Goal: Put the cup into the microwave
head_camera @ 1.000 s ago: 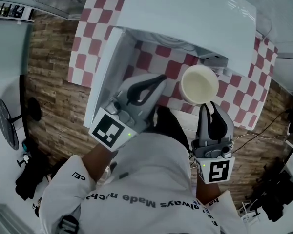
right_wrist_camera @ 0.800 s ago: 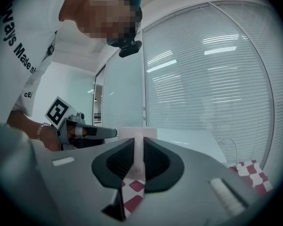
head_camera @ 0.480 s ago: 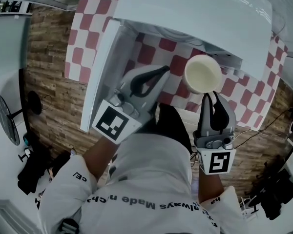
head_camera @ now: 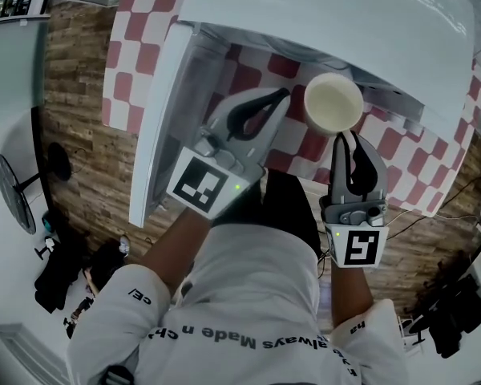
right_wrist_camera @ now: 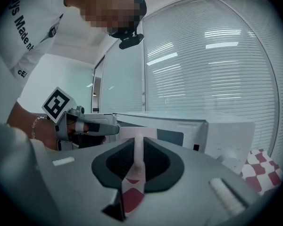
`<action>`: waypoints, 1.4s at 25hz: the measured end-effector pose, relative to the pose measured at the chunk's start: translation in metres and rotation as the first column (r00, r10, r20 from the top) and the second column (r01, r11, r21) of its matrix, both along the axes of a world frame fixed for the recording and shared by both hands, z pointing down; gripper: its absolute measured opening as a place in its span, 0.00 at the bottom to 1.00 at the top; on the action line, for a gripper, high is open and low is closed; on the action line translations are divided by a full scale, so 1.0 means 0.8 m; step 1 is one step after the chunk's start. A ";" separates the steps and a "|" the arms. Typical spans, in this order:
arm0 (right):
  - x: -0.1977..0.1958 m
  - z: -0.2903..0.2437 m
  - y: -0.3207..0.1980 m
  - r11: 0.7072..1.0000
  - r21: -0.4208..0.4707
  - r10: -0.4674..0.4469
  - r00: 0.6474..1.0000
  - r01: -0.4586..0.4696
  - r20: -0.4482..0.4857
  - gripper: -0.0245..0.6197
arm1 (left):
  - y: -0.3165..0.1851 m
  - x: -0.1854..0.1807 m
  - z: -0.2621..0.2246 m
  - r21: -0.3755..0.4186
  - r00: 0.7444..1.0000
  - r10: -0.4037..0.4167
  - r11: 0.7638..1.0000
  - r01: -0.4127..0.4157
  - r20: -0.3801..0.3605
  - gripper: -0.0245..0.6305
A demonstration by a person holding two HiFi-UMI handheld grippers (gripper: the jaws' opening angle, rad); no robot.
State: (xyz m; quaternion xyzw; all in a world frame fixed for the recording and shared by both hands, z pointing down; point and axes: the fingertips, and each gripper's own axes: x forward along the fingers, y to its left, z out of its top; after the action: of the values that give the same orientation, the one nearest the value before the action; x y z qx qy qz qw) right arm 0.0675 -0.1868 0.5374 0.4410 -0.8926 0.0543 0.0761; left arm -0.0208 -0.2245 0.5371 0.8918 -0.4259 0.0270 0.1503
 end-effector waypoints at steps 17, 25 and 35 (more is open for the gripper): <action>-0.029 0.075 -0.089 0.998 0.020 0.058 0.998 -0.058 -0.014 0.10 | -0.064 -0.014 0.068 0.016 0.999 -0.040 0.999 0.039 0.032 0.04; -0.037 0.093 -0.132 0.995 0.036 0.097 0.995 -0.096 -0.016 0.10 | -0.100 -0.022 0.088 0.048 0.995 -0.064 0.997 0.061 0.074 0.04; -0.051 0.104 -0.180 0.990 0.082 0.115 0.993 -0.113 -0.015 0.10 | -0.134 -0.027 0.109 0.077 0.991 -0.105 0.992 0.098 0.089 0.04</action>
State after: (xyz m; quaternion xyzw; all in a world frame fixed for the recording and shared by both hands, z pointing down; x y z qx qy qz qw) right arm 0.0267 -0.3305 0.6208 0.4945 -0.8666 0.0180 0.0637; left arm -0.0420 -0.3315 0.6240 0.8717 -0.4778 0.0454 0.0989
